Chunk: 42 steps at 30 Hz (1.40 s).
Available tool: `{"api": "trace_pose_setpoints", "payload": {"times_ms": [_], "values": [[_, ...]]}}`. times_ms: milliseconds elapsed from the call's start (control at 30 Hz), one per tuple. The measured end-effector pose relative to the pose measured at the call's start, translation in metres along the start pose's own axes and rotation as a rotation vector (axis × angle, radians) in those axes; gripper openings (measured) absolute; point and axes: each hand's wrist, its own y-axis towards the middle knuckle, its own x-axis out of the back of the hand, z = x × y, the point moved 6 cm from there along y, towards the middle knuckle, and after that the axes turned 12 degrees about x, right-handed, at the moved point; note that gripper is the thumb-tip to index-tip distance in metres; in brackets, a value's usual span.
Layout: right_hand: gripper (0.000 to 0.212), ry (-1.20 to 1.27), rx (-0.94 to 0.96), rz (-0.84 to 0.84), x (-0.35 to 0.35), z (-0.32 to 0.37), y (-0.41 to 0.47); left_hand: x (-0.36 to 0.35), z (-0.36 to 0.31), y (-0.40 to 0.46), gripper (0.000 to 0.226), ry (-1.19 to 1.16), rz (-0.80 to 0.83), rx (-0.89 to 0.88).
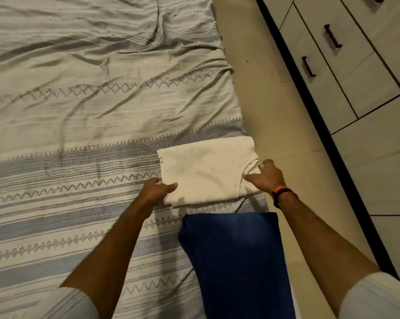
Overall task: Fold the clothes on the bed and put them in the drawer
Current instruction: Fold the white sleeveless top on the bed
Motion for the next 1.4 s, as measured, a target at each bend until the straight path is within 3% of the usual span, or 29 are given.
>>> {"api": "trace_pose_setpoints", "payload": {"times_ms": [100, 233, 367, 667, 1000, 1400], "values": [[0.07, 0.01, 0.07, -0.032, -0.005, -0.007, -0.015, -0.005, 0.01, -0.01, 0.036, 0.033, 0.001, -0.022], [0.069, 0.096, 0.118, -0.061, -0.005, -0.005, -0.046, -0.011, 0.014, -0.047, 0.03, 0.021, -0.007, -0.063], [0.058, 0.207, 0.138, -0.048, 0.001, 0.009, -0.096, -0.006, 0.018, -0.101, 0.048, 0.03, -0.028, -0.122], [0.039, 0.262, 0.284, -0.015, 0.006, 0.035, -0.23, 0.028, 0.08, -0.233, 0.062, -0.01, -0.088, -0.164], [0.04, 0.213, 0.452, 0.104, -0.04, 0.069, -0.388, 0.114, 0.209, -0.34, 0.049, -0.101, -0.183, -0.18], [0.037, 0.153, 0.594, 0.244, -0.222, 0.122, -0.58, 0.304, 0.426, -0.406, 0.038, -0.245, -0.345, -0.143]]}}
